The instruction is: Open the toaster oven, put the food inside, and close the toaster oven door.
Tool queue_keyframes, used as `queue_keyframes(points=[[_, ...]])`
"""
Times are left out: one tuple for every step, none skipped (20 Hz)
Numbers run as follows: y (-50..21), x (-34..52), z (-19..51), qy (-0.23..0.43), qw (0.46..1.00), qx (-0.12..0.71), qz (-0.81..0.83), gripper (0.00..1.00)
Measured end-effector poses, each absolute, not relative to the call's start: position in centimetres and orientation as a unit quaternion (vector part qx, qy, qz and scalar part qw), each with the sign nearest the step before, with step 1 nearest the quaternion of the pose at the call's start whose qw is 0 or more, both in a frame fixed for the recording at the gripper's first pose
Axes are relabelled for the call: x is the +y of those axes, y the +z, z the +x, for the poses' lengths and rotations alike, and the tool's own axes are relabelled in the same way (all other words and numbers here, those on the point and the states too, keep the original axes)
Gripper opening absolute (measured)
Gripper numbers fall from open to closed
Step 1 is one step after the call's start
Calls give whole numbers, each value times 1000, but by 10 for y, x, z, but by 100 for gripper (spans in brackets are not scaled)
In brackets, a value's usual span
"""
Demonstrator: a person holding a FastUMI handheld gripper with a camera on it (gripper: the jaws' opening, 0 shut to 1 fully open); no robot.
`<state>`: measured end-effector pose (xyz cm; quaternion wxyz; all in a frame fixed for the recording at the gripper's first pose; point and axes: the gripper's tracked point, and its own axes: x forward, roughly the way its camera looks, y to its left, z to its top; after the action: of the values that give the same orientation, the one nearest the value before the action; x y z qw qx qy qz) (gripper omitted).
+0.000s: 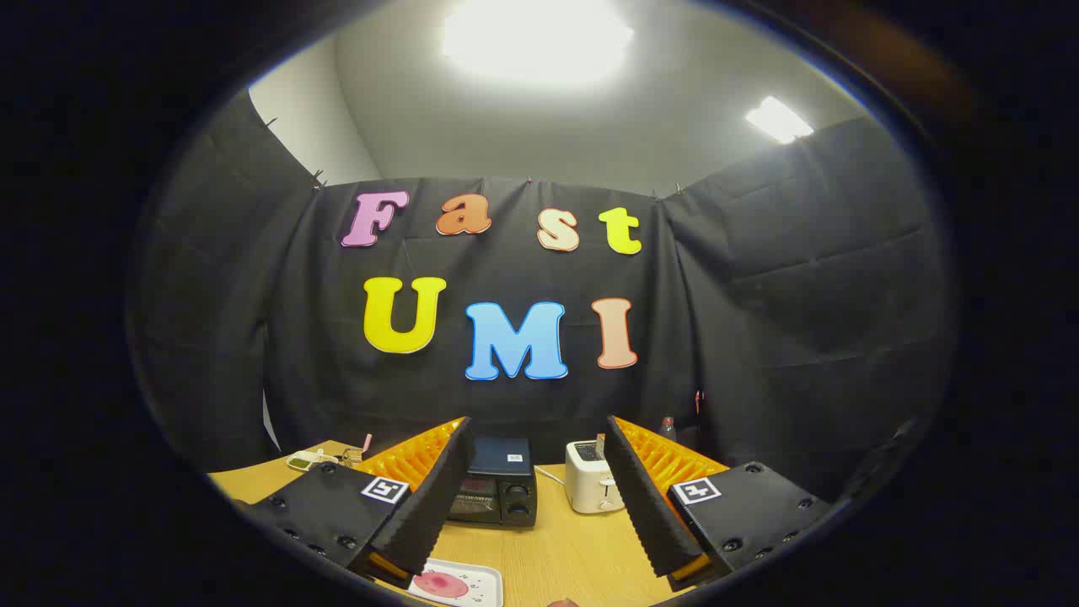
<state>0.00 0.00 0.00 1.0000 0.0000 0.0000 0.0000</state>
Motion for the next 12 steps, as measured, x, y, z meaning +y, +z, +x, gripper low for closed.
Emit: queue_keyframes(points=[[0,2,1,1,1000,1,0,98],[-1,3,1,3,1000,2,1,98],[-1,5,1,4,1000,2,2,98],[0,7,1,5,1000,2,2,98],[-1,7,1,5,1000,1,1,98],[-1,8,1,6,1000,1,1,98],[-2,9,1,7,1000,3,1,98],[-2,9,1,8,1000,3,1,98],[-2,8,1,8,1000,3,1,98],[-2,7,1,7,1000,2,1,98],[-2,7,1,7,1000,2,2,98],[-3,7,2,7,1000,2,4,98]])
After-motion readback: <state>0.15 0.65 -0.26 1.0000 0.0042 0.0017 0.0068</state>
